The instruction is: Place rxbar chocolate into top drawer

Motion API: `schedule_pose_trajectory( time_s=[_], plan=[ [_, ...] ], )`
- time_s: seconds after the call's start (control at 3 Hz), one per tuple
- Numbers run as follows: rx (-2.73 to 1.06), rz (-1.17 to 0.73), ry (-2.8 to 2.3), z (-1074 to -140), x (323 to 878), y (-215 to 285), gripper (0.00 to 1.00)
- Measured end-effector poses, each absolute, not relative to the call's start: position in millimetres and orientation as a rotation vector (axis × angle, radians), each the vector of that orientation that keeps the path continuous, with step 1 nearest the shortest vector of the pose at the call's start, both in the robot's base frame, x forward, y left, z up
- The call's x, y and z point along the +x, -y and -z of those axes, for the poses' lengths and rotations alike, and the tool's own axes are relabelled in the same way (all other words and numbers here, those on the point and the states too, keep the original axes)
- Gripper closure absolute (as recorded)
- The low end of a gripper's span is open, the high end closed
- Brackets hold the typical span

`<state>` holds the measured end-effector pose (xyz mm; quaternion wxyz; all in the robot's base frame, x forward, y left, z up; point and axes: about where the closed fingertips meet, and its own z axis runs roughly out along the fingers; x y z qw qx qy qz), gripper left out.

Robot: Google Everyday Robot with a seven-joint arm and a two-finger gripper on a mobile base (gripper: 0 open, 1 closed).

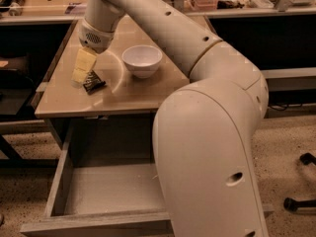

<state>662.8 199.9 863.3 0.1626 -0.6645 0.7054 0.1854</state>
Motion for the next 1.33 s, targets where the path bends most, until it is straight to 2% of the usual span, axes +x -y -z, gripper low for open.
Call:
schedule_pose_trajectory(
  time_s=[1.33],
  plan=[
    [-1.854,-0.595,-2.102,-815,671,-205,0.00]
  ],
)
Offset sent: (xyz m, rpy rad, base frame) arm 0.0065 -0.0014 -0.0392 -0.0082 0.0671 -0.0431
